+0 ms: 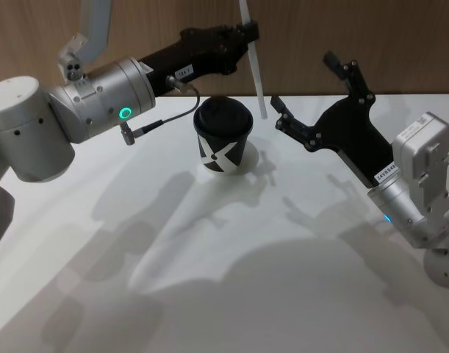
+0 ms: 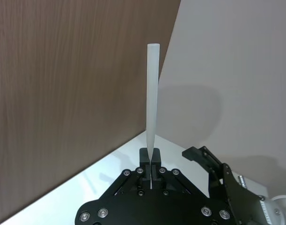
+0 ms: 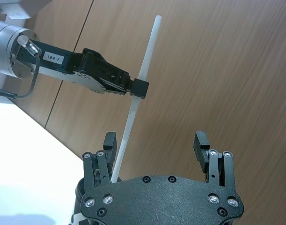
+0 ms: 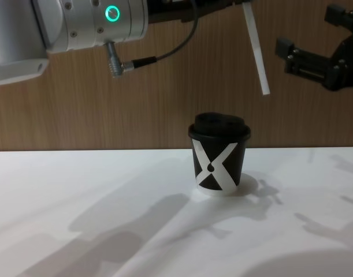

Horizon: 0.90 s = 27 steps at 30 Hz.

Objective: Pick up the straw with one hand, pass it to the other hand, and insert it into the cup.

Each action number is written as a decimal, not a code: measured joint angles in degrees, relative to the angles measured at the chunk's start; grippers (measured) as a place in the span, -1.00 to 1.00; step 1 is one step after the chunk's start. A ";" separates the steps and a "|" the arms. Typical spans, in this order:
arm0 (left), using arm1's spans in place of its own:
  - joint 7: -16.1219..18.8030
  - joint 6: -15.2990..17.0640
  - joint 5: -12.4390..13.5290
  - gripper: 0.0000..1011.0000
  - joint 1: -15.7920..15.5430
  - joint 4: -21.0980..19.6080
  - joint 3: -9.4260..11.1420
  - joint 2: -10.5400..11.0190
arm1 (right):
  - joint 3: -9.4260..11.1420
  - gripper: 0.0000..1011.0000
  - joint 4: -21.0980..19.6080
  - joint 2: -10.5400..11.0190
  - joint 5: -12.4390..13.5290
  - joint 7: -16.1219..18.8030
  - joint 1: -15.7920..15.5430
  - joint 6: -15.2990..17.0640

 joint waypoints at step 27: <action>2.02 -5.44 8.41 -0.96 -1.56 0.43 3.66 1.83 | 0.00 0.98 0.00 0.00 0.00 0.00 0.00 0.00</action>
